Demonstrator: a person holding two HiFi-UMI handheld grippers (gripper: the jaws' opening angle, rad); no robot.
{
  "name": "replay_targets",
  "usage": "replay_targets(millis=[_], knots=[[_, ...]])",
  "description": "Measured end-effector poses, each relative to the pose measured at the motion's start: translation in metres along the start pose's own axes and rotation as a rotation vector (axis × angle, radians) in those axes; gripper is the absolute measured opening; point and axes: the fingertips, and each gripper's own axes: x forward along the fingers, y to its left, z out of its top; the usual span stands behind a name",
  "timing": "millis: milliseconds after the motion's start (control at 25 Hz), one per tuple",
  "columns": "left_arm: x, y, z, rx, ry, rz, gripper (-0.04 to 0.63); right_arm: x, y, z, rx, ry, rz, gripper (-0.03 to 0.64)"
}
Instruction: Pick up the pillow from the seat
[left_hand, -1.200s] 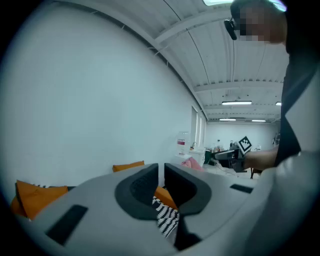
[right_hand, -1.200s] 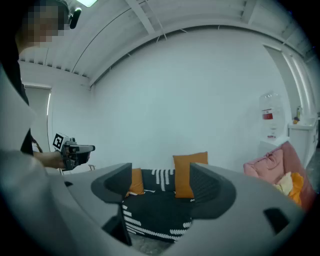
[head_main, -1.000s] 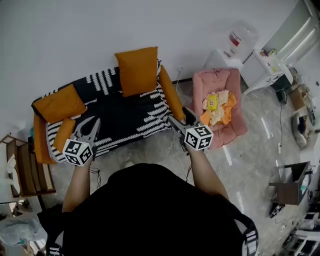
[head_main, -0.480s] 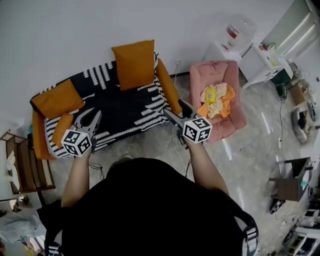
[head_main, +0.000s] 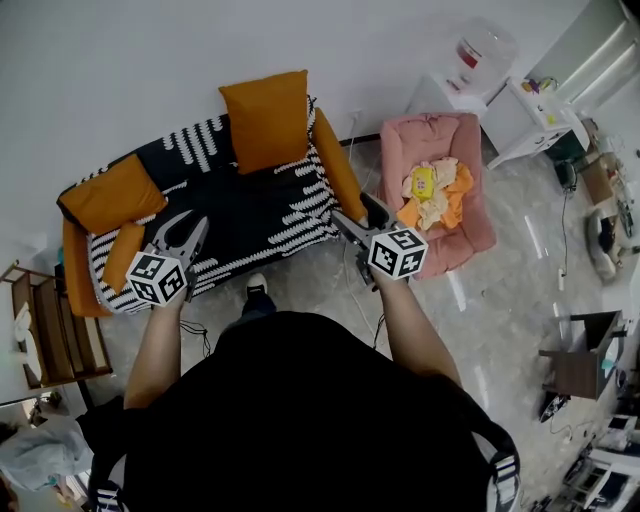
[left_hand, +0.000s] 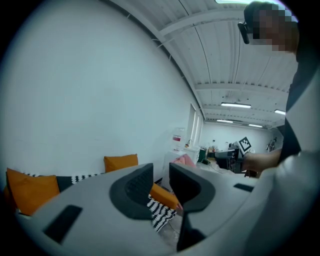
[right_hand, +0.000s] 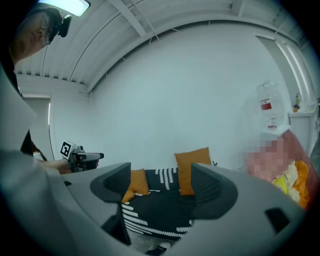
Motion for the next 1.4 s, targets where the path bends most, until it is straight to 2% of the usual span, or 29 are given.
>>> replay_targets(millis=[320,520,1400], knots=[[0.029,0.02,-0.001,-0.014,0.019,-0.017,0.11,0.02,-0.019,0.002,0.01,0.014,-0.03,0.379],[0.048,0.036,0.001,-0.057,0.023,-0.042,0.114,0.037,-0.028,0.003,0.022,0.025,-0.041,0.379],[0.122,0.128,0.008,-0.081,0.072,-0.08,0.124,0.13,-0.062,0.011,0.062,0.054,-0.103,0.379]])
